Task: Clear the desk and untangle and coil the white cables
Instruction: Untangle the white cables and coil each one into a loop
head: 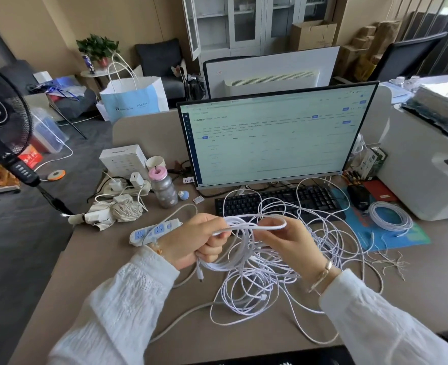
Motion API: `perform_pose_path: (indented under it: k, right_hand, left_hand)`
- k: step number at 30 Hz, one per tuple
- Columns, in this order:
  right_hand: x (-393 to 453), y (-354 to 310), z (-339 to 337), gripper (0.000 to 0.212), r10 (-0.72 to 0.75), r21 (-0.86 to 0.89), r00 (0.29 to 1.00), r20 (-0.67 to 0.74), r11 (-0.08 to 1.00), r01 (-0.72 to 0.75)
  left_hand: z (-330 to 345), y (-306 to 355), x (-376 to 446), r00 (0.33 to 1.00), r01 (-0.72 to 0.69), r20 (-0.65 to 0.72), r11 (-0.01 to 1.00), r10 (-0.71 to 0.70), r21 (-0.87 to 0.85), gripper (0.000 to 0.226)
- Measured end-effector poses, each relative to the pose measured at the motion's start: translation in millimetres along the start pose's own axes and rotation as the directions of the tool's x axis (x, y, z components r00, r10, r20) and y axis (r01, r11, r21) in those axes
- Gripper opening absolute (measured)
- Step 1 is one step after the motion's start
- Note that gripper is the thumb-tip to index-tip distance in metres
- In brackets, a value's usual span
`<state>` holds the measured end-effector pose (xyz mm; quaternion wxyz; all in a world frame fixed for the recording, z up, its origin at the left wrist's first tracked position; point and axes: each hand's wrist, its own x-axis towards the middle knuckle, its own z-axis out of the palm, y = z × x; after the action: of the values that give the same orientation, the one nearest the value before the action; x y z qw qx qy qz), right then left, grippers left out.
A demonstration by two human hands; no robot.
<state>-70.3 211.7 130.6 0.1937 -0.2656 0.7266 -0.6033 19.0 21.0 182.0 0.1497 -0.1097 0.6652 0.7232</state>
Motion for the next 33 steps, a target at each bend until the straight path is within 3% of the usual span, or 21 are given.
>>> perform_pose_path:
  k: [3, 5, 7, 9, 11, 13, 16, 19, 21, 23, 25, 31, 33]
  right_hand:
    - [2, -8, -14, 0.035, 0.238, 0.28, 0.934, 0.265, 0.908, -0.311]
    - [2, -11, -20, 0.051, 0.281, 0.145, 0.887, 0.366, 0.924, -0.353]
    - [3, -10, -17, 0.031, 0.246, -0.052, 0.905, 0.348, 0.968, -0.244]
    - [5, -6, -9, 0.016, 0.123, -0.293, 0.961, 0.249, 0.955, -0.046]
    - [9, 7, -3, 0.025, -0.015, -0.478, 0.99, 0.142, 0.875, 0.082]
    - [8, 10, 2, 0.036, -0.03, -0.398, 0.992, 0.126, 0.914, 0.078]
    - [4, 4, -3, 0.042, 0.11, -0.069, 0.983, 0.145, 0.992, -0.101]
    - [5, 15, -14, 0.051, 0.18, 0.012, 0.966, 0.187, 0.983, -0.185]
    - [6, 21, -18, 0.044, 0.181, -0.045, 0.95, 0.253, 0.984, -0.175]
    - [8, 26, -20, 0.026, 0.12, -0.266, 0.956, 0.269, 0.963, -0.047]
    - [10, 30, -20, 0.023, 0.04, -0.391, 0.968, 0.249, 0.918, 0.063]
    - [6, 35, -36, 0.021, -0.047, -0.464, 0.989, 0.141, 0.879, 0.108]
    - [4, 32, -40, 0.035, -0.06, -0.434, 0.993, 0.104, 0.895, 0.1]
  left_hand:
    - [-1, -1, 4, 0.997, -0.033, -0.071, 0.991, 0.042, 0.128, 0.034]
    - [0, -1, 7, 0.994, -0.036, -0.092, 0.977, 0.056, 0.209, 0.038]
    - [1, 0, 9, 0.997, -0.02, -0.063, 0.982, 0.032, 0.187, 0.039]
    - [5, -1, 10, 0.999, 0.01, 0.047, 0.999, -0.012, 0.053, 0.04]
    - [12, -5, 13, 0.993, 0.059, 0.113, 0.992, -0.046, -0.109, 0.04]
    - [14, -9, 16, 0.994, 0.091, 0.084, 0.97, -0.074, -0.225, 0.036]
    - [4, -9, 17, 0.996, 0.083, 0.046, 0.931, -0.071, -0.356, 0.031]
    - [-14, -8, 18, 0.998, 0.052, 0.009, 0.877, -0.055, -0.477, 0.033]
    - [-21, -8, 20, 0.999, 0.026, -0.015, 0.833, -0.04, -0.553, 0.033]
    - [-26, -7, 22, 0.999, -0.003, -0.044, 0.797, -0.03, -0.603, 0.032]
    - [-31, -3, 22, 0.996, -0.04, -0.087, 0.782, -0.019, -0.622, 0.029]
    - [-42, 13, 18, 0.959, -0.199, -0.28, 0.799, 0.04, -0.567, 0.031]
    - [-45, 21, 18, 0.942, -0.257, -0.325, 0.8, 0.083, -0.543, 0.034]
